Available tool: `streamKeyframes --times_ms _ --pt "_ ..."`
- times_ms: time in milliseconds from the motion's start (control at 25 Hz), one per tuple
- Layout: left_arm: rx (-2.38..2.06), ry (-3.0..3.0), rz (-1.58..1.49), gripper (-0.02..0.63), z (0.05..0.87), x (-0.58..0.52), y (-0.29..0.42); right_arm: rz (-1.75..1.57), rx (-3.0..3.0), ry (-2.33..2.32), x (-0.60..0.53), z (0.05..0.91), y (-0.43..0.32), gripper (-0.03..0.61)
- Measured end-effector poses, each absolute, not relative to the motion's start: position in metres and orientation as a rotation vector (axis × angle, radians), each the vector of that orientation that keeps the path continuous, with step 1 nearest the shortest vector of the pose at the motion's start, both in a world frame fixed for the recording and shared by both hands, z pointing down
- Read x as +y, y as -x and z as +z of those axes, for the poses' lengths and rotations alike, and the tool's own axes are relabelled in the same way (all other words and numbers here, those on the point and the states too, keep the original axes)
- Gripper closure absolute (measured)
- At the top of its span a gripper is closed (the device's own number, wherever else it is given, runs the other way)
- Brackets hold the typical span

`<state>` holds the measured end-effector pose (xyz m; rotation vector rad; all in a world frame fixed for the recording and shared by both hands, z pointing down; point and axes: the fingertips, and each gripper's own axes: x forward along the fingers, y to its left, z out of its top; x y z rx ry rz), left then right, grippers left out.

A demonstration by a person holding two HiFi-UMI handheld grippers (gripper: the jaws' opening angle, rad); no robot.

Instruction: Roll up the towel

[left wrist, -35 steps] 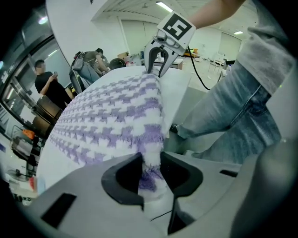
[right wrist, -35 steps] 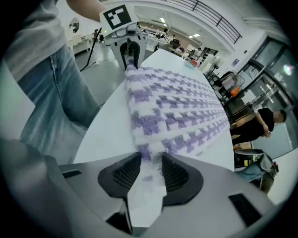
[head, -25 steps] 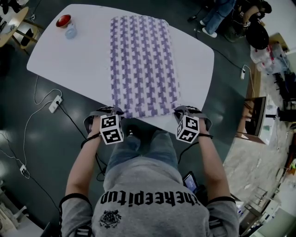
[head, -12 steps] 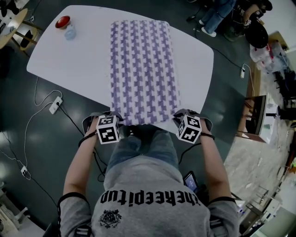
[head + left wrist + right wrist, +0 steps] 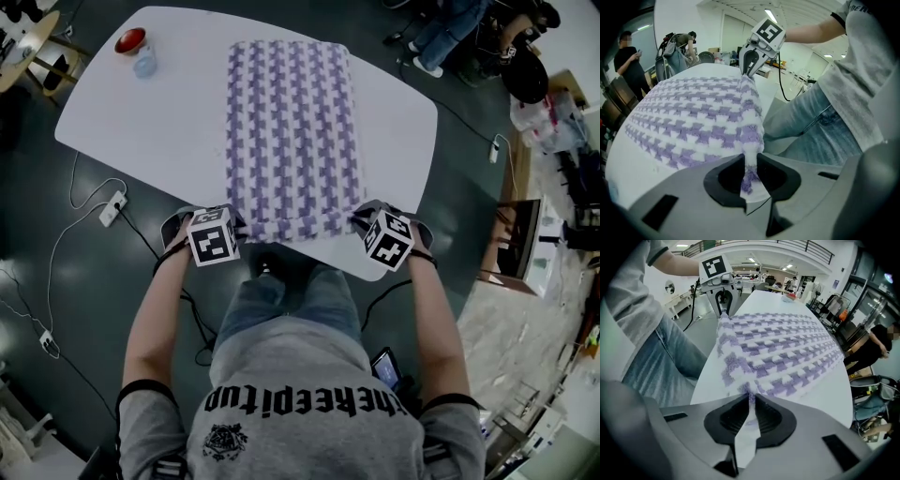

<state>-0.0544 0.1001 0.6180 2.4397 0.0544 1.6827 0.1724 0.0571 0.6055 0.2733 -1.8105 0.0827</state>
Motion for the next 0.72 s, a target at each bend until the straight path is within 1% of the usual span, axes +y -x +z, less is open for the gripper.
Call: streamKeyframes --times_ms 320,400,560,720 --pt "0.026 -2.489 1.794 0.535 0.614 0.073 0.041 0.066 -1.781 -0.338 0.042 0.616 -0.184 0.557" --pt "0.002 -2.535 1.819 0.516 0.606 0.074 0.043 0.076 -1.775 -0.35 0.043 0.618 -0.182 0.557" --pt "-0.173 -2.651 1.82 0.451 0.583 0.064 0.052 0.141 -1.781 -0.385 0.034 0.622 -0.176 0.557" --pt "-0.281 -2.748 1.784 0.44 0.572 0.077 0.039 0.204 -1.791 -0.436 0.027 0.626 -0.18 0.557"
